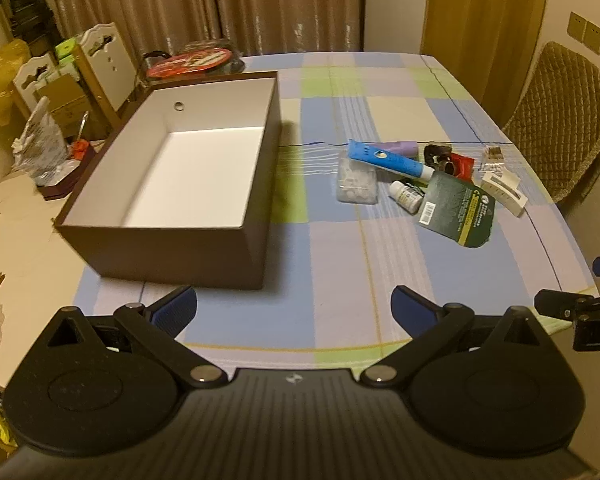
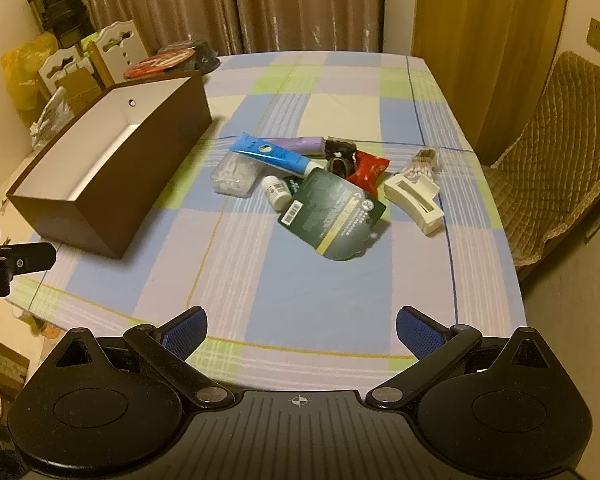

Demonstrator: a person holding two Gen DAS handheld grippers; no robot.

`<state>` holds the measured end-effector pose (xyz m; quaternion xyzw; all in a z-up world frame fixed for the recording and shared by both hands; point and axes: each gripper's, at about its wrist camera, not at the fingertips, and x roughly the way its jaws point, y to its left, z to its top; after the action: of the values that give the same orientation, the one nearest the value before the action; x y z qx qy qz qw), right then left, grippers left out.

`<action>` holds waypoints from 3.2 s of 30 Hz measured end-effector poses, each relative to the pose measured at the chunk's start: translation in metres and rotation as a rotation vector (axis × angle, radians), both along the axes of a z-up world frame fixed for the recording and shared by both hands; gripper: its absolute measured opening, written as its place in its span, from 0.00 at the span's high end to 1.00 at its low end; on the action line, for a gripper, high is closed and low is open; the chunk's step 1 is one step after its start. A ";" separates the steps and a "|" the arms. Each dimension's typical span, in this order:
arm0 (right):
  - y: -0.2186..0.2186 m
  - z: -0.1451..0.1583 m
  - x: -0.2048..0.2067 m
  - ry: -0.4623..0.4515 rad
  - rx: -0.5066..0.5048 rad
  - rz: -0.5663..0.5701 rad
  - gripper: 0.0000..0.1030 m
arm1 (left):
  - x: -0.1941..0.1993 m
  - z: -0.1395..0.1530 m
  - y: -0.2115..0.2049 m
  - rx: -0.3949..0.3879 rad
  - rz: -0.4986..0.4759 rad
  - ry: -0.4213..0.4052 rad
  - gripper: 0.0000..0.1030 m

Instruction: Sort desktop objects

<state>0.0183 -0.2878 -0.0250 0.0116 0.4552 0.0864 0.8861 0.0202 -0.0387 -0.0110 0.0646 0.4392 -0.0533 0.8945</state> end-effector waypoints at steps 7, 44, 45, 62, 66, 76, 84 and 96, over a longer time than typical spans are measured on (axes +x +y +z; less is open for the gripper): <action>-0.014 -0.002 0.017 0.010 0.018 -0.025 0.00 | 0.023 -0.007 -0.014 -0.003 -0.026 0.013 0.01; -0.100 -0.034 0.132 0.015 0.068 -0.106 0.00 | 0.146 -0.059 -0.081 0.000 -0.186 0.086 0.01; -0.102 -0.037 0.136 0.014 0.068 -0.100 0.00 | 0.150 -0.063 -0.083 0.001 -0.188 0.092 0.01; -0.124 -0.089 0.194 0.044 0.042 -0.009 0.21 | 0.208 -0.101 -0.103 0.041 -0.208 0.117 0.09; -0.126 -0.102 0.205 0.060 0.029 0.005 0.22 | 0.219 -0.110 -0.103 0.045 -0.214 0.130 0.14; -0.122 -0.118 0.207 0.054 -0.025 0.038 0.49 | 0.244 -0.142 -0.103 0.052 -0.211 0.173 0.23; -0.120 -0.117 0.201 0.043 -0.067 0.057 0.50 | 0.259 -0.162 -0.100 0.010 -0.217 0.195 0.39; -0.121 -0.109 0.179 0.087 -0.047 0.081 0.37 | 0.221 -0.158 -0.092 -0.008 -0.254 0.233 0.47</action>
<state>0.1973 -0.4090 -0.1338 -0.0239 0.4955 0.1107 0.8612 0.2411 -0.1312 -0.1688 0.1094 0.5281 -0.1747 0.8238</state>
